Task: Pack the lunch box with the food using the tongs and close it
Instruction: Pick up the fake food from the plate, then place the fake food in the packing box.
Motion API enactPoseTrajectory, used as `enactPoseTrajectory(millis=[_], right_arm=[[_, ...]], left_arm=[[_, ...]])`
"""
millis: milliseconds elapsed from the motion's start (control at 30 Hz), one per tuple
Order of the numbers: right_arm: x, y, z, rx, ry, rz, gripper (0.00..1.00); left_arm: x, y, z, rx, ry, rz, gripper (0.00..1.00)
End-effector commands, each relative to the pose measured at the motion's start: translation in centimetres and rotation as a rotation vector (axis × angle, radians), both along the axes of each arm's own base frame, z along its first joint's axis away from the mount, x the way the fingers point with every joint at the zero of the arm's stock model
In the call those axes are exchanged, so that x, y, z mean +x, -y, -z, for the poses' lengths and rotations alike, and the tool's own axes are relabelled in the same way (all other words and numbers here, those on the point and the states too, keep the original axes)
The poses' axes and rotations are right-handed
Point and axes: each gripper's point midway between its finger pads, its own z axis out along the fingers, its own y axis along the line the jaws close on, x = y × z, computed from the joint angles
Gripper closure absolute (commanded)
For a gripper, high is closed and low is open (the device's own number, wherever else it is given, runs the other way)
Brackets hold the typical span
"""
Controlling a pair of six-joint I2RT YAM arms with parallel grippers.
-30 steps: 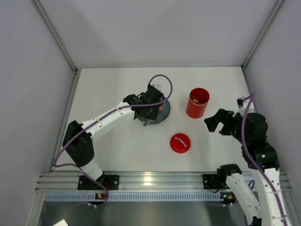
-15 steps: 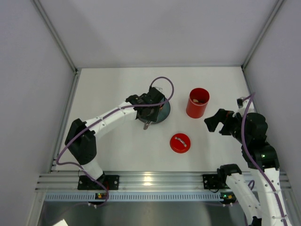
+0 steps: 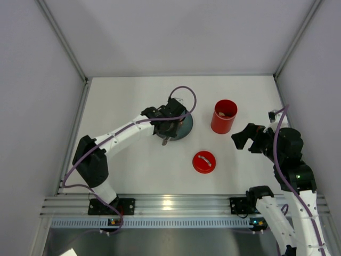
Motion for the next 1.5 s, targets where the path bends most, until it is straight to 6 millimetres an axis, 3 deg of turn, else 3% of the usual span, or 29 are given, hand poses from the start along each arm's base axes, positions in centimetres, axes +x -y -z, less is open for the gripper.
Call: enactPoseTrajectory(millis=[0, 433, 1000, 1233, 1467], right_arm=[[0.4, 0.1, -0.5, 0.005, 0.027, 0.004, 0.01], [0.4, 0.0, -0.6, 0.008, 0.028, 0.002, 0.01], [0.1, 0.4, -1.0, -0.002, 0.029, 0.019, 0.01], [0.1, 0.4, -1.5, -0.005, 0.036, 0.021, 0.0], [-0.1, 0.8, -1.8, -0.025, 0.04, 0.031, 0.01]], left_arm=[[1.1, -0.2, -5.5, -0.078, 0.119, -0.041, 0.8], [1.3, 1.3, -10.9, -0.169, 0.207, -0.024, 0.8], [-0.3, 10.2, -18.8, -0.392, 0.315, 0.163, 0.8], [-0.5, 13.5, -19.2, -0.458, 0.324, 0.228, 0.79], [0.2, 16.1, -17.6, -0.459, 0.306, 0.25, 0.79]])
